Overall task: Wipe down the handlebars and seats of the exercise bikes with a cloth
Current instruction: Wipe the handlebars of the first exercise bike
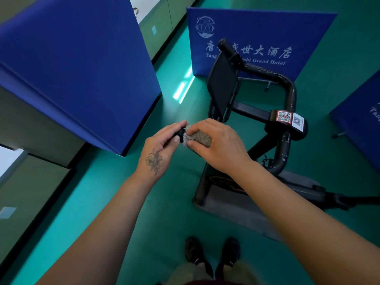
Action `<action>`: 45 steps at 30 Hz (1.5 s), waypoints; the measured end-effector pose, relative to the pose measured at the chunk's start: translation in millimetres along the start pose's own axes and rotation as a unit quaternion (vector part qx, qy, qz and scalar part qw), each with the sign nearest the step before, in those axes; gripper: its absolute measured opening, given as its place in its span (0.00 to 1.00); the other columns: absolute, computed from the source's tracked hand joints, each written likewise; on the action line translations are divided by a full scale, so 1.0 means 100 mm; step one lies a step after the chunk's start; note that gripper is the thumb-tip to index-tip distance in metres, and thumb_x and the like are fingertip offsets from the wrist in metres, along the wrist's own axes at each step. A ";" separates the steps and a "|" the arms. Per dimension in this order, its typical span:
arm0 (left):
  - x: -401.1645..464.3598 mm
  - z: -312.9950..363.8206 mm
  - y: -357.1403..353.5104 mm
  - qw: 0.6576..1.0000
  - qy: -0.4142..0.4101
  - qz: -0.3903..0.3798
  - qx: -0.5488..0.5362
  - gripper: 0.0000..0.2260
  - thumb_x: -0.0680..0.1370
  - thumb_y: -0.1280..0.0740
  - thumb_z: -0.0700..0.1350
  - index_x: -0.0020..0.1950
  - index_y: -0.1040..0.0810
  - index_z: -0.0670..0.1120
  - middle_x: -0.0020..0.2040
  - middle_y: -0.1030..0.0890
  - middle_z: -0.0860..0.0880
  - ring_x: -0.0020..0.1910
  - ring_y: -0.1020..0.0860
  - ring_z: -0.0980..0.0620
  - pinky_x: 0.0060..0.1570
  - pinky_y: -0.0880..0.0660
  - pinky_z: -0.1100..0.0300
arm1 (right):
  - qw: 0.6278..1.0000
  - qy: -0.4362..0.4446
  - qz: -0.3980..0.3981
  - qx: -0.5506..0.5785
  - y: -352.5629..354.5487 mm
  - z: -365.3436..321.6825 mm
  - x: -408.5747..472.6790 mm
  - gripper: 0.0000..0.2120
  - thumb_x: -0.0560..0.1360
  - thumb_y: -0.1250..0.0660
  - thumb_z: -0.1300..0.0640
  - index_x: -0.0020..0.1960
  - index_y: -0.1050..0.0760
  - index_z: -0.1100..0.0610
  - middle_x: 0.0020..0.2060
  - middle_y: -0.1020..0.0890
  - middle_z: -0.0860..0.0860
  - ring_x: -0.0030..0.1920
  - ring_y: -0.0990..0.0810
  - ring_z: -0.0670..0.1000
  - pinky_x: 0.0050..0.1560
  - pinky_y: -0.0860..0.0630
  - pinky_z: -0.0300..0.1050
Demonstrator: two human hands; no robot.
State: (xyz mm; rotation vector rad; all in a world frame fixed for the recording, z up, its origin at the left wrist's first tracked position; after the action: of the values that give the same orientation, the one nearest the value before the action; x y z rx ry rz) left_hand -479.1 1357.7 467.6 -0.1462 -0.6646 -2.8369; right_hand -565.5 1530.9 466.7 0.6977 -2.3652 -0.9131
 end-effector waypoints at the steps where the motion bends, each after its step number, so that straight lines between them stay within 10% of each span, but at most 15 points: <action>1: 0.00 0.00 0.00 1.000 -0.001 0.000 0.000 0.18 0.86 0.36 0.36 0.75 0.22 0.45 0.71 0.19 0.51 0.73 0.23 0.53 0.75 0.28 0.49 | 1.000 -0.003 -0.012 -0.001 0.02 0.03 -0.01 0.09 0.78 0.27 0.44 0.57 0.20 0.41 0.54 0.19 0.40 0.53 0.20 0.45 0.52 0.21 0.50; 32: 0.02 -0.02 0.00 1.000 -0.002 -0.006 0.002 0.17 0.86 0.36 0.36 0.74 0.21 0.46 0.70 0.19 0.52 0.73 0.24 0.51 0.76 0.29 0.51 | 0.993 0.015 0.045 -0.112 -0.01 0.23 -0.38 0.05 0.76 0.23 0.50 0.51 0.17 0.48 0.49 0.16 0.45 0.48 0.19 0.49 0.39 0.21 0.46; 45: 0.03 -0.06 -0.01 1.000 -0.015 -0.005 -0.001 0.16 0.86 0.35 0.37 0.73 0.20 0.44 0.69 0.18 0.51 0.73 0.24 0.49 0.75 0.30 0.54 | 0.990 -0.020 -0.020 -0.141 0.15 0.42 -0.49 0.13 0.77 0.29 0.37 0.57 0.20 0.43 0.49 0.15 0.41 0.49 0.19 0.49 0.42 0.23 0.47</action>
State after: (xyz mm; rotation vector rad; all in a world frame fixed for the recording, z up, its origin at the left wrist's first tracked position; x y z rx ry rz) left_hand -482.6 1355.4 461.8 -0.1869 -0.6712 -2.8511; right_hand -558.5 1590.0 437.3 0.6197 -2.2011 -1.2572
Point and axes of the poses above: each hand's wrist, its own x-axis towards the middle knuckle, its own y-axis out of the back of the hand, z = x × y, the point moved 2 cm from there along x, towards the middle knuckle
